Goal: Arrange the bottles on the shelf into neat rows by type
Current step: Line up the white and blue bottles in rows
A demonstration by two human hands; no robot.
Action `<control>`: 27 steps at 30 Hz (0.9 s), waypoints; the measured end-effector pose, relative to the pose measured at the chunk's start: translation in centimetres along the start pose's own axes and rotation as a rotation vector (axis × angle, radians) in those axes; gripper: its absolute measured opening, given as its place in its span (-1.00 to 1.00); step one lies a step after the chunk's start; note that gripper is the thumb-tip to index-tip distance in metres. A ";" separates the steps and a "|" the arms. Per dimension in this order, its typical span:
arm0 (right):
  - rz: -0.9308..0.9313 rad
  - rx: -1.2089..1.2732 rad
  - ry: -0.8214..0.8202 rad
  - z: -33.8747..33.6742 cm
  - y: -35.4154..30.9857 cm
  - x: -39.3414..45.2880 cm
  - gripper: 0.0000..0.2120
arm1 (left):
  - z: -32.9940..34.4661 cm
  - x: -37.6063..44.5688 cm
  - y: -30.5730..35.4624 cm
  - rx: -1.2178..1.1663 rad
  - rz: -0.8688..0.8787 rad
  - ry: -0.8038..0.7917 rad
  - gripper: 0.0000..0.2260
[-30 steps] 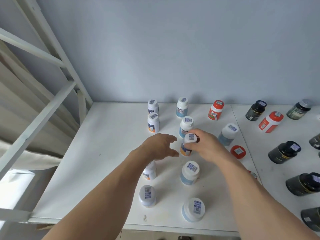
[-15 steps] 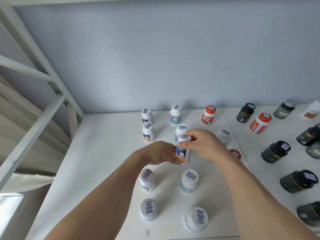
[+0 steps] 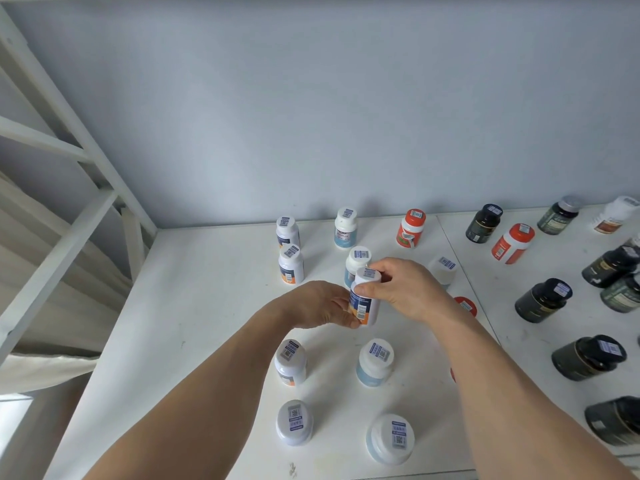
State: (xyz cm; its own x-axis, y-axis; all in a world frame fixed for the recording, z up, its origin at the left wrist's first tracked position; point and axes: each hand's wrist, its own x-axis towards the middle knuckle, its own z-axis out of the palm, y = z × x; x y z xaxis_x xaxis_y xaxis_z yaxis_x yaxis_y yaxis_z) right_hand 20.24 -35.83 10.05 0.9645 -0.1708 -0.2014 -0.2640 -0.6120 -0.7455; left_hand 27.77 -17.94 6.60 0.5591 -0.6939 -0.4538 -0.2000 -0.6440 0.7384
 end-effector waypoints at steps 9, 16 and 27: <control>0.084 0.005 -0.067 2.6 2.5 -0.5 -0.59 | 0.2 -0.1 -0.7 0.515 -0.034 0.181 -0.48; 0.094 -0.022 -0.061 3.3 2.4 -0.7 -0.47 | 0.0 -0.3 -0.9 0.505 0.011 0.186 -0.48; 0.129 -0.040 -0.049 3.6 2.0 -0.7 -0.47 | -0.9 -0.3 -0.8 0.502 0.056 0.198 -0.47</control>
State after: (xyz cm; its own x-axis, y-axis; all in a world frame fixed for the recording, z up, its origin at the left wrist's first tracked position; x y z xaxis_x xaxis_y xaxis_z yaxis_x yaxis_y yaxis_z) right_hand 19.04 -34.18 6.40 0.9215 -0.2128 -0.3248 -0.3845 -0.6179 -0.6858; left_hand 28.52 -16.89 6.63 0.6677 -0.6888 -0.2823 -0.5665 -0.7162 0.4077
